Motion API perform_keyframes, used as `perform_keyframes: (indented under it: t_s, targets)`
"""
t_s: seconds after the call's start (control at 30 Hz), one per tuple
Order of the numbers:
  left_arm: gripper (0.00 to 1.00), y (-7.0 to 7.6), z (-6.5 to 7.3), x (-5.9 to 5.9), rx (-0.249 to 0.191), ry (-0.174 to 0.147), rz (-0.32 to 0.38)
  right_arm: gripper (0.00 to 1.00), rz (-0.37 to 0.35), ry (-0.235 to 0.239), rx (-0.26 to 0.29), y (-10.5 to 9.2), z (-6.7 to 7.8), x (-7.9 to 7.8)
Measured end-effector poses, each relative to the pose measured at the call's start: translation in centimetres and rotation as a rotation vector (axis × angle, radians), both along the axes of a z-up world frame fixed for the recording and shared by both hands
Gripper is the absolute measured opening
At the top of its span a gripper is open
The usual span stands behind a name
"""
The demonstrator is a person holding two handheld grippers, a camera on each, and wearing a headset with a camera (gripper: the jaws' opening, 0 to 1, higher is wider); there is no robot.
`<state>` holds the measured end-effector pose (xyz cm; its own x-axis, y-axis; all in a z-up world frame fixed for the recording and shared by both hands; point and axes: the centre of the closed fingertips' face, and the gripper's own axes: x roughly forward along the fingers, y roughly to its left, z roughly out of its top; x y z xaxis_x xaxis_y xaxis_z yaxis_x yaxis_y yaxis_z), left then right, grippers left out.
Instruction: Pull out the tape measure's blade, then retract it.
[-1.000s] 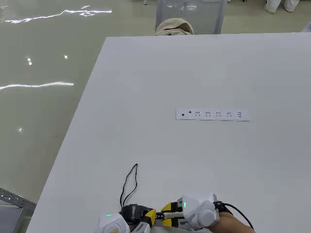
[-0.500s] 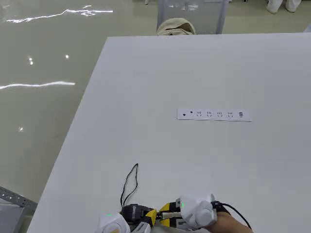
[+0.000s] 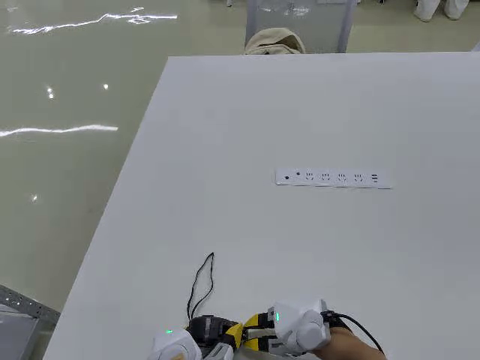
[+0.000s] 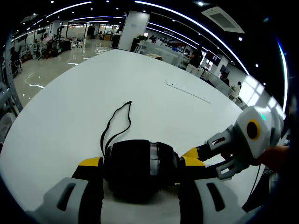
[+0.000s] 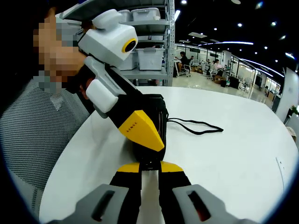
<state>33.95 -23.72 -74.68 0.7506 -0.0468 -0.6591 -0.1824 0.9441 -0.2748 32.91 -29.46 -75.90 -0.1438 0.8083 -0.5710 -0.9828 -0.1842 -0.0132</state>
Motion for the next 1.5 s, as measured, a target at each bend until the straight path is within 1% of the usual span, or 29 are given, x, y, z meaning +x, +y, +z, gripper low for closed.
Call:
perform_keyframes:
  t_s: [0.37, 0.5, 0.63, 0.67, 0.8, 1.03, 1.2, 1.37, 1.4, 1.5]
  targets:
    - [0.62, 0.0, 0.0, 0.0, 0.003, 0.0, -0.004, 0.12, -0.007, 0.012, -0.003, 0.0, -0.1, 0.0]
    - [0.63, 0.1, 0.0, 0.1, -0.012, 0.001, -0.004, 0.12, -0.014, 0.019, 0.004, 0.0, 0.0, 0.0]
    - [0.63, -0.2, -0.2, 0.0, 0.0, 0.008, -0.017, 0.12, -0.013, 0.016, -0.006, 0.0, -0.2, -0.1]
    - [0.63, -0.2, -0.2, 0.0, 0.006, 0.012, -0.025, 0.12, -0.014, 0.015, -0.008, -0.1, -0.4, -0.1]
    - [0.63, -0.4, -0.2, -0.1, 0.009, 0.015, -0.029, 0.12, -0.032, 0.024, -0.004, -0.1, -0.6, -0.1]
    - [0.63, -0.7, -0.5, -0.1, 0.013, 0.027, -0.047, 0.12, -0.038, 0.015, -0.014, -0.2, -0.9, -0.2]
    - [0.63, -0.9, -0.6, -0.1, 0.011, 0.036, -0.057, 0.13, -0.048, 0.017, -0.017, -0.3, -1.3, -0.1]
    - [0.63, -1.2, -1.0, -0.2, 0.007, 0.048, -0.069, 0.13, -0.055, 0.01, -0.032, -0.3, -1.8, -0.2]
    - [0.63, -1.2, -1.0, -0.2, 0.006, 0.044, -0.064, 0.13, -0.061, 0.01, -0.027, -0.3, -1.8, -0.2]
    - [0.63, -1.2, -1.1, -0.2, 0.0, 0.05, -0.065, 0.13, -0.067, 0.012, -0.025, -0.3, -1.7, -0.1]
